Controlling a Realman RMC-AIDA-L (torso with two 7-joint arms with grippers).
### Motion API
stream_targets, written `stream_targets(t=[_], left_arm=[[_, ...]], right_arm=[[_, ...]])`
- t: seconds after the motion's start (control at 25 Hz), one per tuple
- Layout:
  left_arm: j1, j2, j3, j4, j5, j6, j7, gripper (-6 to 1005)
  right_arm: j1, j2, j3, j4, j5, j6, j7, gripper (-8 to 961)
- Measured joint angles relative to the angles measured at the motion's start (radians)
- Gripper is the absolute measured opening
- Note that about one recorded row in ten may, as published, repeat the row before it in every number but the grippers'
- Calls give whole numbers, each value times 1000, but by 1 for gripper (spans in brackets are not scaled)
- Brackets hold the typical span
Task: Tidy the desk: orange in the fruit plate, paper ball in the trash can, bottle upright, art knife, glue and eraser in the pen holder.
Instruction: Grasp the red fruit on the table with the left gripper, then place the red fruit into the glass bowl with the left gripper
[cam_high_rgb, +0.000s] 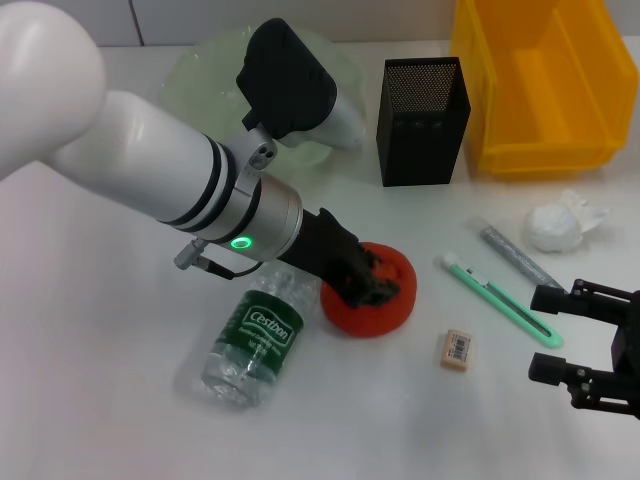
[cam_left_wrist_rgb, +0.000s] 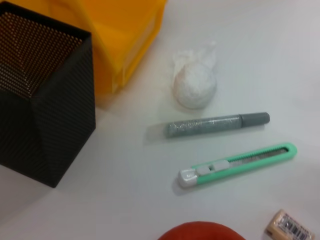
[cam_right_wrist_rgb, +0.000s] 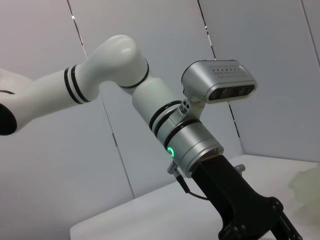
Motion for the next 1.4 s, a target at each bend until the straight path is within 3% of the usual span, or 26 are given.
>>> stream_targets(t=[0.32, 0.4, 0.68, 0.88, 1.0, 1.12, 1.2, 1.28, 1.4], left_arm=[[31, 3, -7, 30, -40, -30, 6, 346], [38, 4, -10, 50, -43, -32, 7, 181], [66, 6, -28, 144, -56, -33, 15, 149], [106, 6, -125, 229, -96, -75, 58, 150], [127, 8, -208, 235, -98, -192, 88, 150], [132, 8, -229, 218, -98, -266, 123, 150], [133, 8, -235, 161, -99, -417, 195, 150], [133, 8, -234, 144, -99, -456, 210, 150], [116, 4, -224, 22, -100, -667, 229, 151]], right_arm=[[-5, 1, 0, 0, 0, 0, 0, 739], [-7, 1, 0, 0, 3, 0, 0, 739], [-7, 1, 16, 0, 4, 0, 0, 738], [-4, 7, 39, 0, 5, 0, 0, 738], [-1, 18, 67, 1, 6, 2, -1, 737], [4, 22, 79, 7, 7, 8, -1, 737], [18, 23, 101, 40, 7, 25, -1, 737], [28, 24, 112, 63, 8, 34, -1, 737], [41, 25, 115, 86, 9, 40, -1, 736]])
